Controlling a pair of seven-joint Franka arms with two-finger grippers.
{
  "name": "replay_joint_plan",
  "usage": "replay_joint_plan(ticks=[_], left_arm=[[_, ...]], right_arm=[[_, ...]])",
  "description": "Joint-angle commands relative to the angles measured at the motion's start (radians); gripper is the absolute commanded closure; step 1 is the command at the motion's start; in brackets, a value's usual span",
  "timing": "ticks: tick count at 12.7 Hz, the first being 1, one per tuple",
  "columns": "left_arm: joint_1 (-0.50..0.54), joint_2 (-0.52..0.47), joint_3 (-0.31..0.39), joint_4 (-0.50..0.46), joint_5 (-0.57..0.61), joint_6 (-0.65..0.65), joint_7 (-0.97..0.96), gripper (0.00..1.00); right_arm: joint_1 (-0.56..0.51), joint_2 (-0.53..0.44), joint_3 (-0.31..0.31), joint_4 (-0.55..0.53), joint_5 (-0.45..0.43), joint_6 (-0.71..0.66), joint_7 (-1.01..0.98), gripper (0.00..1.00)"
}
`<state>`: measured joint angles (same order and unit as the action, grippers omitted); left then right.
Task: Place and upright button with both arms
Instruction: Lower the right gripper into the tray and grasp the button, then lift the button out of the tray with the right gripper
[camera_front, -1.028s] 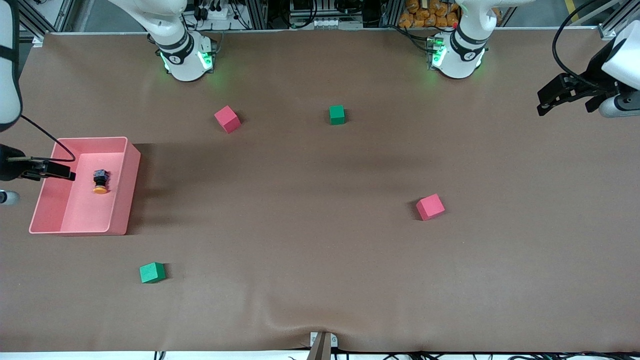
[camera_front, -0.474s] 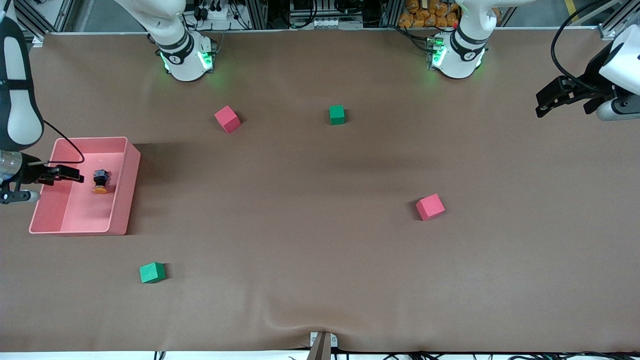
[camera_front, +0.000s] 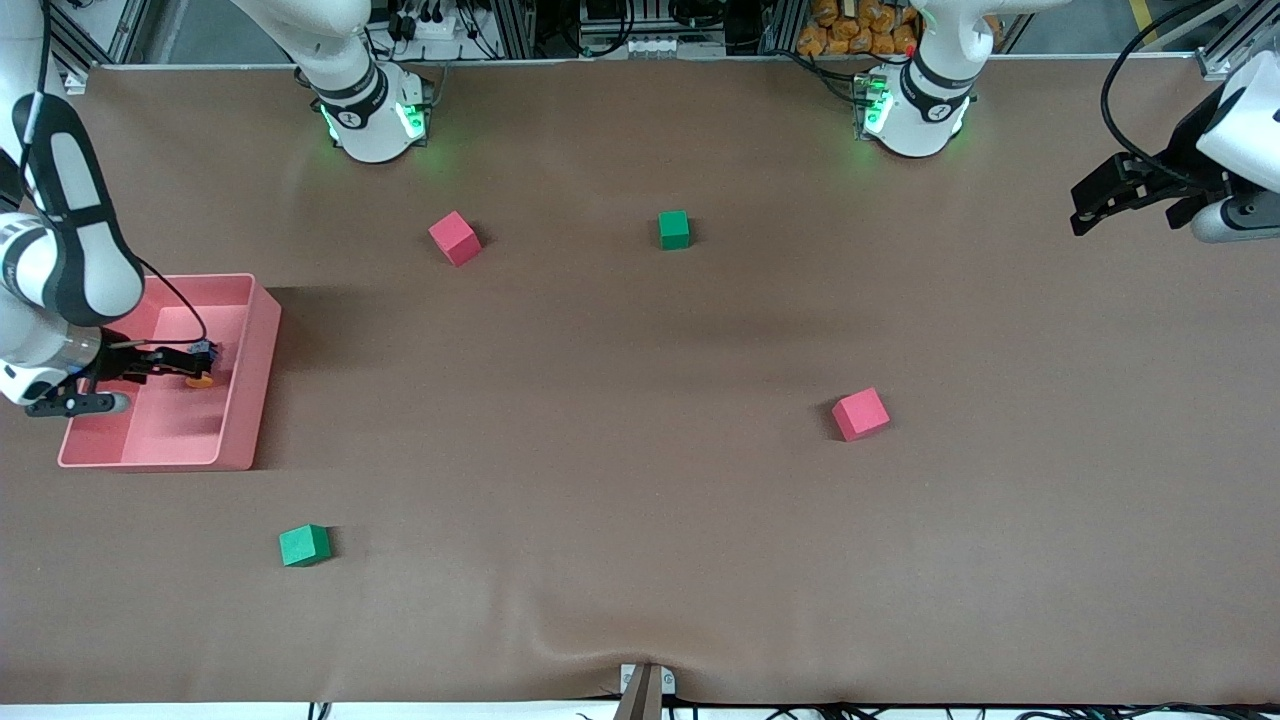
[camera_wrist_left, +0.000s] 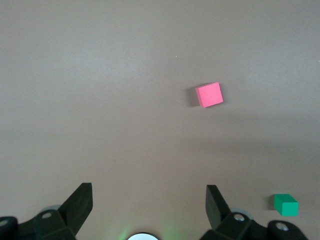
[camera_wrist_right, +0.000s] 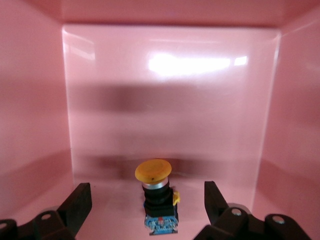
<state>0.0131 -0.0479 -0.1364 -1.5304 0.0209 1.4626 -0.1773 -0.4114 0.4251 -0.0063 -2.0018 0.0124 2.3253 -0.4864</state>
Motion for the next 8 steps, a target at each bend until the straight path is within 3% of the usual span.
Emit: replay_joint_plan(ticks=[1,4,6,8], left_arm=[[-0.001,-0.001,0.000,0.004,-0.015,-0.013,0.018,0.00],[-0.001,-0.001,-0.002,-0.002,-0.015,-0.014,0.018,0.00],[-0.002,-0.003,-0.005,-0.004,-0.015,-0.014,0.018,0.00],[-0.001,-0.003,-0.008,-0.005,-0.015,-0.014,0.018,0.00]], right_arm=[[-0.023,0.010,0.017,-0.025,-0.006,0.045,-0.014,0.00],[-0.030,0.052,0.017,-0.025,-0.006,0.068,-0.015,0.00],[-0.046,0.072,0.017,-0.025,-0.006,0.074,-0.015,0.13],[-0.047,0.080,0.017,-0.025,-0.006,0.083,-0.015,0.38]])
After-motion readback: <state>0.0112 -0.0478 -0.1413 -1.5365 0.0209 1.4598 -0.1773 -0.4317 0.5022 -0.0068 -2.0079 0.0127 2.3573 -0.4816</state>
